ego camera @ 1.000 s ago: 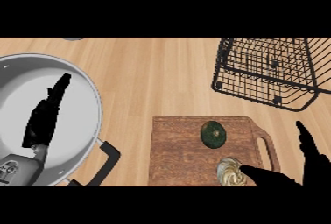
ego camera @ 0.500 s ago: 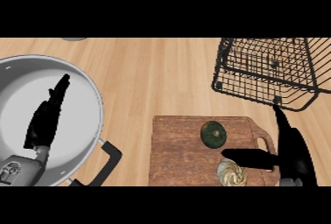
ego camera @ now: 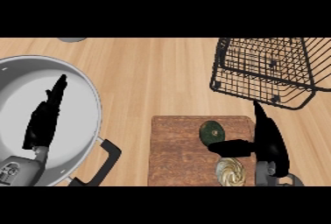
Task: Pick the squash from the cutting board and place it in the tiered basket
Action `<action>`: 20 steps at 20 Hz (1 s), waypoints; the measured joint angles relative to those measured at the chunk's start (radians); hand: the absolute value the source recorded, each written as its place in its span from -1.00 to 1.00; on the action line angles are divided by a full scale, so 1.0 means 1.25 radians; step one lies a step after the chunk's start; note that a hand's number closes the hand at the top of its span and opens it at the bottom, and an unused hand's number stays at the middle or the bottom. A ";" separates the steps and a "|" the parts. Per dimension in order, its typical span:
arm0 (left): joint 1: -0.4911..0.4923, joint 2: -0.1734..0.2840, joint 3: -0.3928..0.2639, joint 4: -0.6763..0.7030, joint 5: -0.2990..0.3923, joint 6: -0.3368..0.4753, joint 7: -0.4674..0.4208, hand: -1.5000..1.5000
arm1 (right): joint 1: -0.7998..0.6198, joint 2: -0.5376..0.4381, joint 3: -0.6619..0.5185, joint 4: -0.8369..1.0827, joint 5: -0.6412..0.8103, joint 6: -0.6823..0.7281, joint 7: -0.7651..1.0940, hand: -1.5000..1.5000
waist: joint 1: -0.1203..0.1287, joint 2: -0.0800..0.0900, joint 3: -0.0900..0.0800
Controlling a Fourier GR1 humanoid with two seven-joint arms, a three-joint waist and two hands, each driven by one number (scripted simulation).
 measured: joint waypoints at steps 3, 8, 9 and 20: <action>-0.003 0.000 0.007 0.002 -0.002 -0.009 0.004 0.00 | -0.001 0.019 0.018 0.020 0.032 0.012 -0.002 -1.00 | -0.002 -0.001 0.000; 0.002 -0.007 0.009 -0.003 -0.013 -0.007 0.003 0.00 | -0.005 0.035 0.036 0.047 0.085 0.036 -0.001 -1.00 | -0.003 -0.002 0.000; 0.009 -0.010 0.009 -0.006 -0.016 -0.006 0.000 0.00 | 0.001 0.036 0.042 0.046 0.097 0.038 -0.001 -1.00 | -0.004 -0.002 0.000; -0.002 -0.018 0.026 0.003 -0.028 -0.019 0.005 0.00 | -0.020 0.039 0.055 0.096 0.114 0.056 -0.001 -1.00 | -0.004 -0.001 0.001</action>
